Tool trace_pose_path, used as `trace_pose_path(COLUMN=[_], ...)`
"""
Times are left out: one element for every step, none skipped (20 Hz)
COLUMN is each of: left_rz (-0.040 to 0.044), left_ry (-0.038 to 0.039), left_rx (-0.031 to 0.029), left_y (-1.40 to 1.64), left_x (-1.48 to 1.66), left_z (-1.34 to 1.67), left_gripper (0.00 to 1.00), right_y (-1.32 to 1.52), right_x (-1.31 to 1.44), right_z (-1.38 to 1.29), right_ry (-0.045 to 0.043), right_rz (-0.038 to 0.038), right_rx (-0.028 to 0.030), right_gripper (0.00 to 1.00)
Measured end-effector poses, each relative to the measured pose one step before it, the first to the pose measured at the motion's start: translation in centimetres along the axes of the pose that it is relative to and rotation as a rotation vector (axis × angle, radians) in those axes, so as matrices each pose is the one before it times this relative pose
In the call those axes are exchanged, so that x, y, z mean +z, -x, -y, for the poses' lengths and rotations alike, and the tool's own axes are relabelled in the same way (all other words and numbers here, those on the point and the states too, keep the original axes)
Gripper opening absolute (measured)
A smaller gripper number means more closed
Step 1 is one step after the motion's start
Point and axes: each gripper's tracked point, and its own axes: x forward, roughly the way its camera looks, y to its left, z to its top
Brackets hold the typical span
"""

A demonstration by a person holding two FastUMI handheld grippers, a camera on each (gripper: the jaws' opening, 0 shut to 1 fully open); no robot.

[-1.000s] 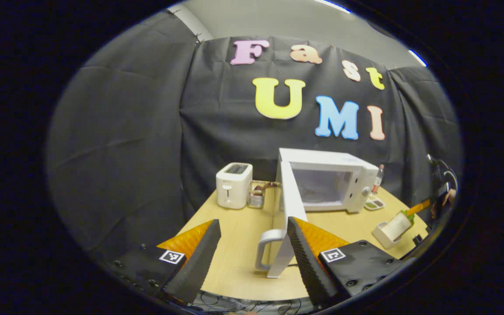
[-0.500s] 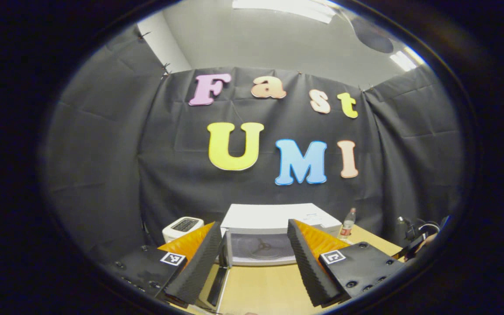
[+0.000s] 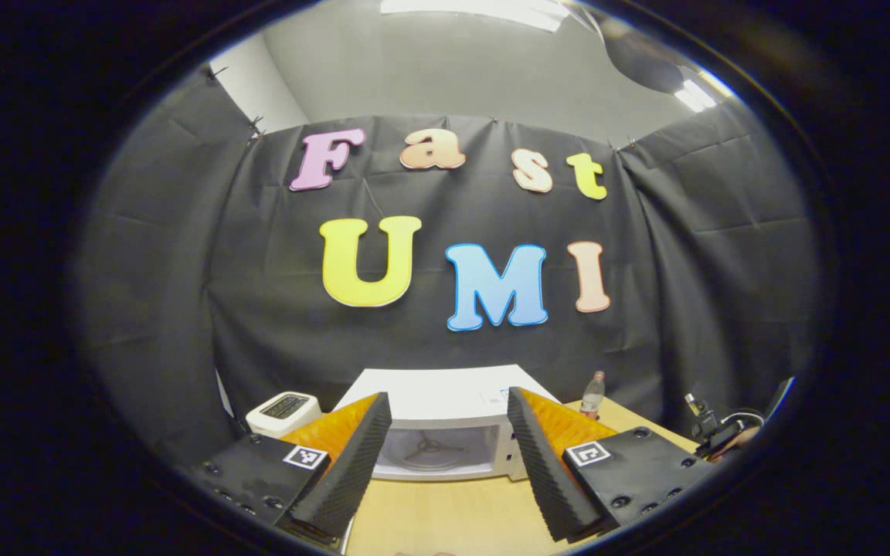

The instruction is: Open the microwave oven with the left hand, put the food in, and close the microwave oven.

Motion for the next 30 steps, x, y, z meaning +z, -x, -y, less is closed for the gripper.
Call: trace_pose_path(left_rz=[0.00160, 0.00006, -0.00385, -0.00134, 0.00662, 0.00959, 0.01013, -0.00094, -0.00994, -0.00187, 0.00301, 0.00470, 0.00454, 0.00646, 0.00415, 0.00061, 0.00041, 0.00021, 0.00175, 0.00095, -0.00088, -0.00322, 0.00182, 0.00472, 0.00187, 0.00010, -0.00098, -0.00230, -0.00447, -0.00561], left_ry=[-0.00274, -0.00172, 0.00170, 0.00560, 0.00540, 0.00471, -0.00033, -0.00555, -0.00420, -0.00233, 0.00060, 0.00113, -0.00357, -0.00575, -0.00427, -0.00108, 0.00208, 0.00388, 0.00595, 0.00576, 0.00116, -0.00464, -0.00279, 0.00128, 0.00368, 0.00292, 0.00024, -0.00240, -0.00494, -0.00439], left_rx=[-0.00887, -0.00621, -0.00817, -0.01284, -0.01374, -0.01796, -0.01972, -0.01612, -0.01033, -0.00757, -0.00969, -0.00893, -0.00394, -0.00069, 0.00225, 0.00348, 0.00681, 0.01088, 0.01128, 0.01275, 0.01633, 0.02267, 0.01407, 0.00739, 0.00642, 0.00513, 0.00505, 0.00320, 0.00427, 0.00121], left_y=[-0.358, -0.227, -0.186, -0.070, -0.138, 0.015, 0.071, -0.040, 0.157, 0.287, 0.239, 0.412, 0.420, 0.407, 0.673, 0.454, 0.737, 0.484, 0.609, 0.429, 0.181, 0.353, 0.244, 0.367, 0.346, 0.289, 0.000, 0.081, -0.074, 0.168], left_x=[0.093, -0.010, -0.120, 0.010, 0.260, 0.476, 0.434, 0.062, -0.307, 0.025, 0.188, 0.381, 0.091, 0.355, 0.016, 0.058, -0.149, 0.063, 0.022, 0.108, -0.103, -0.028, -0.076, 0.273, 0.021, 0.117, -0.026, -0.106, -0.308, -0.178], left_z=[-0.073, -0.159, -0.311, -0.280, -0.434, -0.548, -0.590, -0.910, -1.303, -1.252, -1.183, -1.100, -1.256, -1.400, -1.323, -1.374, -1.317, -1.357, -1.388, -1.353, -1.216, -1.270, -0.980, -0.739, -0.671, -0.645, -0.458, -0.524, -0.494, -0.383], left_gripper=[0.94, 0.94, 0.94, 0.96, 0.98, 0.98, 0.98, 0.96, 0.97, 0.97, 0.98, 0.98, 0.98, 0.96, 0.95, 0.96, 0.96, 0.96, 0.96, 0.96, 0.96, 0.96, 0.96, 0.96, 0.97, 0.96, 0.95, 0.97, 0.95, 0.96], right_y=[0.404, 0.243, 0.096, 0.069, -0.266, -0.545, -0.599, -0.800, -0.731, -0.961, -0.898, -1.070, -1.126, -1.147, -1.204, -1.363, -1.360, -1.387, -1.268, -1.383, -1.358, -1.215, -1.053, -1.181, -0.923, -0.881, -0.818, -0.904, -0.870, -0.807], right_x=[0.601, 0.800, 0.640, 0.687, 0.601, 0.468, -0.002, -0.087, -0.304, -0.318, -0.542, -0.446, -0.453, -0.543, -0.547, -0.427, -0.546, -0.469, -0.604, -0.372, -0.357, -0.167, 0.018, 0.095, 0.197, 0.432, 0.187, 0.208, 0.203, 0.123], right_z=[-0.582, -0.962, -1.116, -1.513, -1.594, -1.639, -1.473, -1.250, -1.117, -1.238, -1.241, -1.331, -1.134, -1.108, -1.187, -1.057, -0.739, -0.698, -0.603, -0.410, -0.255, -0.034, -0.109, -0.176, -0.259, 0.020, 0.199, 0.360, 0.204, 0.107], right_ry=[-0.00892, -0.00945, -0.00883, -0.01125, -0.01693, -0.02001, -0.01177, -0.00501, -0.00221, -0.00663, -0.01220, -0.01221, -0.01110, -0.01032, -0.00530, -0.00645, -0.01158, -0.01299, -0.00976, -0.00897, -0.01268, -0.02021, -0.02658, -0.02379, -0.01449, -0.01185, -0.00801, -0.01148, -0.01602, -0.01699], right_rz=[0.02338, 0.02497, 0.02871, 0.03058, 0.03206, 0.03036, 0.02519, 0.01860, 0.01649, 0.01263, 0.00986, 0.01187, 0.01045, 0.00877, 0.01109, 0.01125, 0.00793, 0.00444, 0.00562, 0.00989, 0.00712, 0.00895, 0.01248, 0.01649, 0.02380, 0.02490, 0.02466, 0.02225, 0.02029, 0.01995], right_rx=[0.01385, 0.01767, 0.02376, 0.02856, 0.02692, 0.02280, 0.01535, 0.00197, 0.00244, 0.00708, 0.01029, 0.01230, 0.01259, 0.01044, 0.01648, 0.01378, 0.00985, 0.00903, 0.00759, 0.00533, -0.00138, -0.00329, 0.00134, 0.00831, 0.01047, 0.00110, -0.00344, -0.00787, -0.00498, -0.00230], right_gripper=[0.22, 0.23, 0.23, 0.23, 0.22, 0.22, 0.22, 0.22, 0.22, 0.22, 0.22, 0.22, 0.22, 0.22, 0.22, 0.22, 0.22, 0.22, 0.22, 0.22, 0.22, 0.23, 0.22, 0.22, 0.23, 0.22, 0.23, 0.23, 0.23, 0.22])
